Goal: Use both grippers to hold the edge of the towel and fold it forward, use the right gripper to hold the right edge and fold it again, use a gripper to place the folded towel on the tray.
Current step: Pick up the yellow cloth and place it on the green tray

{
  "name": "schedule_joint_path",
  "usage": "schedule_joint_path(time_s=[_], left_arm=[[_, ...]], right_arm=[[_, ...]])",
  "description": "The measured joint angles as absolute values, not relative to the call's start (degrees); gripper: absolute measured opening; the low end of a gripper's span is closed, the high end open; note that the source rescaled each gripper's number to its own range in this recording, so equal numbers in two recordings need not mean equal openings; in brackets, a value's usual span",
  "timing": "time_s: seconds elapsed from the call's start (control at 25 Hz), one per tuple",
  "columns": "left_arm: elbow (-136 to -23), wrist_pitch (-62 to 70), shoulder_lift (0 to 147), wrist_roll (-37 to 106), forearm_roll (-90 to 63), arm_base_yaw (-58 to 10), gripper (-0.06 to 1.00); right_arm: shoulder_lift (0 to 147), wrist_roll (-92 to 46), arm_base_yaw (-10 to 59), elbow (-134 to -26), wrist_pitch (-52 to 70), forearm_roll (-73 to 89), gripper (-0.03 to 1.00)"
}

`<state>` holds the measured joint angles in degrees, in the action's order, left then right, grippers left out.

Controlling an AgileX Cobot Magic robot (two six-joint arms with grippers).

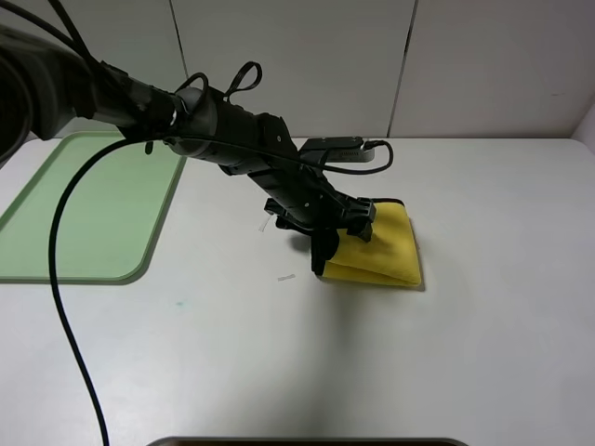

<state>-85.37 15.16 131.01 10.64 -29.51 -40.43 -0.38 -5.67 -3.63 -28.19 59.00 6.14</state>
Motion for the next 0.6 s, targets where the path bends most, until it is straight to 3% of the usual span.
schedule_joint_path(time_s=[0.28, 0.52, 0.6], left_arm=[[-85.19, 16.92, 131.14, 8.0, -29.46, -40.43, 0.53], [-85.19, 17.1, 131.66, 7.71, -29.57, -40.43, 0.15], [-85.19, 17.1, 131.66, 7.7, -29.63, -40.48, 0.06]], right_arm=[[-0.38, -5.67, -3.63, -28.19, 59.0, 6.14, 1.0], [-0.38, -5.67, -3.63, -28.19, 59.0, 6.14, 1.0], [-0.38, -5.67, -3.63, -28.19, 59.0, 6.14, 1.0]])
